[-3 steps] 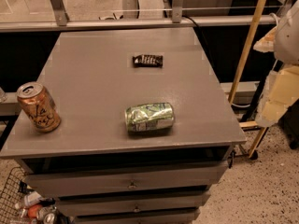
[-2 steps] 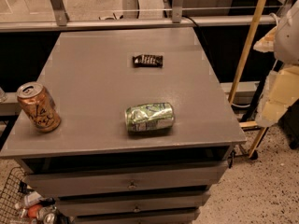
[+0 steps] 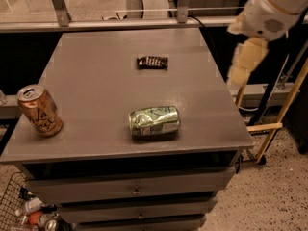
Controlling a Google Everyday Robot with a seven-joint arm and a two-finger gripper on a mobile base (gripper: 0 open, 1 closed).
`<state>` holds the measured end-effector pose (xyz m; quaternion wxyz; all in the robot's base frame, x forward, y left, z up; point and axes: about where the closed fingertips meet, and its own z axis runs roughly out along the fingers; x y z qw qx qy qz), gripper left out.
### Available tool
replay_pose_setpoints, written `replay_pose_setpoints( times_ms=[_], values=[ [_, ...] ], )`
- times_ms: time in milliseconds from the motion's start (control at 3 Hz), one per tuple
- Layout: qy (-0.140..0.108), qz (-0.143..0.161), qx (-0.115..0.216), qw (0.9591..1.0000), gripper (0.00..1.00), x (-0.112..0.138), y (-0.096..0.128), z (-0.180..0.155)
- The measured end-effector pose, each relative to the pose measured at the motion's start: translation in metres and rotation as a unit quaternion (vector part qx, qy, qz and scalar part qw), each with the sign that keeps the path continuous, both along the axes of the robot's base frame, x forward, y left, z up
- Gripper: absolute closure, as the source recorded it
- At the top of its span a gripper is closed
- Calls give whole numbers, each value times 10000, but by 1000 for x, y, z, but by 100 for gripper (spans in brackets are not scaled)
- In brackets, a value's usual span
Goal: Move rxbar chocolate near green can
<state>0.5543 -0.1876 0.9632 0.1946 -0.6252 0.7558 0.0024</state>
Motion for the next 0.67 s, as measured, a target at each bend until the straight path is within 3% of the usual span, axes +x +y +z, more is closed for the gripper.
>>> replay_pose_setpoints(
  times_ms=[333, 667],
  values=[
    [-95, -80, 598, 9981, 0, 75, 27, -11],
    [-298, -125, 740, 9967, 0, 92, 26, 1]
  ],
)
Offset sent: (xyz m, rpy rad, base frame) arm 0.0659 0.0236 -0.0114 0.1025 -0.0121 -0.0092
